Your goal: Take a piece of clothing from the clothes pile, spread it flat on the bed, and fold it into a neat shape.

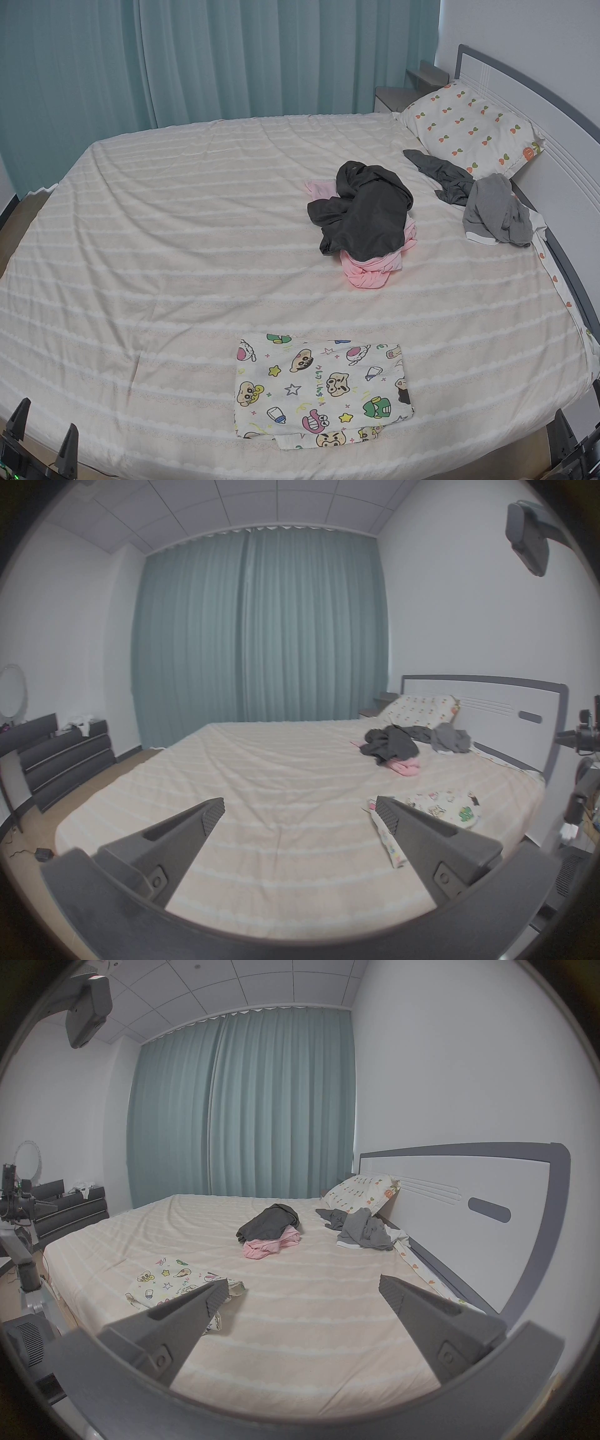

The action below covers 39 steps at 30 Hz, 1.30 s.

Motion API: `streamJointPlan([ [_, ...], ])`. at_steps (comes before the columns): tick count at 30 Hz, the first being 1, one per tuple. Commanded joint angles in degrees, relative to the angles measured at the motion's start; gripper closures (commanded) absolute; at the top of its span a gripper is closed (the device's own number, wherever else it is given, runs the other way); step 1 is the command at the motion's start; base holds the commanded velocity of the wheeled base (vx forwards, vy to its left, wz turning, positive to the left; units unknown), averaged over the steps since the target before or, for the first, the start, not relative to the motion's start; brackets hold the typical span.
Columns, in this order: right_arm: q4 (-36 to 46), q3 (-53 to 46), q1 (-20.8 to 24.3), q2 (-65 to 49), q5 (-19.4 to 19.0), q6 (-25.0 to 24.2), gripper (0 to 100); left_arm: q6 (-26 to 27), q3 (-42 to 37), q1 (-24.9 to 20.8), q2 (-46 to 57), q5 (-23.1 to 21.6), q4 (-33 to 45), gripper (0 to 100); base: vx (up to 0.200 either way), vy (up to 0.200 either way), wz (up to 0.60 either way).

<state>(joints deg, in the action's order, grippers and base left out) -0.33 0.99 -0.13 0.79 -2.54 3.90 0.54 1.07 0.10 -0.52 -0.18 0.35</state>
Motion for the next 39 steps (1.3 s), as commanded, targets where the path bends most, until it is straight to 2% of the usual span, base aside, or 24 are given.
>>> streamJointPlan([
  [1,0.4,-0.7,0.0,-0.6,0.3,-0.2,0,0.0,-0.8,0.0,-0.3,-1.3,1.0,0,0.0,0.0,0.0],
  [39,0.9,-0.7,0.0,-0.6,0.6,-1.5,0,-0.1,-0.7,0.0,-0.2,-0.2,0.9,0,0.0,0.0,0.0],
])
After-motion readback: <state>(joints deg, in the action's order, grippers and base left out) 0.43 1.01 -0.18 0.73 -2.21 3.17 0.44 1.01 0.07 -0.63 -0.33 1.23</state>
